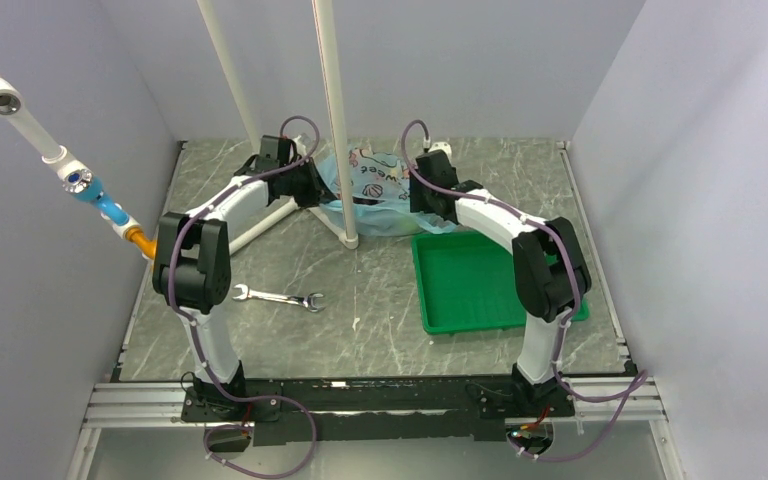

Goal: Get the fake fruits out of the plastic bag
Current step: Adjust the plastic bag at the center of the board.

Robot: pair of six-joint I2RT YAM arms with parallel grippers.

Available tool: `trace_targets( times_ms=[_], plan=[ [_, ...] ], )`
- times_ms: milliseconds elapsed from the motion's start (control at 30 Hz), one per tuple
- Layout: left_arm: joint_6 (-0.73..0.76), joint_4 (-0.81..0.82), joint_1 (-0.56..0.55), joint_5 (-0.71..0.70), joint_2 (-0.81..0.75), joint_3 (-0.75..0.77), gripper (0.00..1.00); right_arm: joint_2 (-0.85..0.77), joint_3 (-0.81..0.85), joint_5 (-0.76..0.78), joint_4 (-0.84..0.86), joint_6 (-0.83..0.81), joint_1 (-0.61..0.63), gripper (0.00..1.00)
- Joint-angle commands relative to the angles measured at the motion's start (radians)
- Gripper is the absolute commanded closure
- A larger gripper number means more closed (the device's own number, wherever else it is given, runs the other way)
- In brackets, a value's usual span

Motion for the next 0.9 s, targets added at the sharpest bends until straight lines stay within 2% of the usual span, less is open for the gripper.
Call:
trace_targets(
  times_ms=[0, 33, 167, 267, 367, 533, 633, 700, 867],
  plan=[
    [-0.067, 0.022, 0.010, 0.070, -0.039, -0.020, 1.00, -0.042, -0.071, -0.092, 0.011, -0.121, 0.004, 0.38],
    [-0.081, 0.034, 0.010, 0.080, -0.042, -0.031, 1.00, -0.053, -0.085, -0.142, 0.019, -0.146, 0.006, 0.40],
    [-0.118, 0.068, 0.009, 0.113, -0.045, -0.052, 1.00, -0.128, -0.100, -0.277, 0.025, -0.136, 0.003, 0.55],
    [-0.103, 0.051, 0.009, 0.109, -0.033, -0.040, 1.00, -0.206, -0.098, -0.338, 0.063, -0.100, 0.003, 0.55],
    [-0.098, 0.048, 0.009, 0.110, -0.027, -0.038, 1.00, -0.227, -0.064, -0.421, 0.090, -0.054, 0.004, 0.47],
    [-0.092, 0.058, 0.009, 0.119, -0.036, -0.043, 1.00, -0.155, -0.015, -0.549, 0.153, 0.034, 0.005, 0.46],
    [-0.088, 0.049, 0.009, 0.108, -0.044, -0.044, 1.00, -0.102, 0.004, -0.602, 0.211, 0.076, 0.010, 0.62],
    [-0.089, 0.049, 0.010, 0.112, -0.046, -0.043, 1.00, -0.061, 0.032, -0.611, 0.226, 0.084, 0.019, 0.70],
    [-0.090, 0.057, 0.009, 0.124, -0.050, -0.046, 1.00, 0.061, 0.148, -0.563, 0.172, 0.065, 0.027, 0.70]
  ],
)
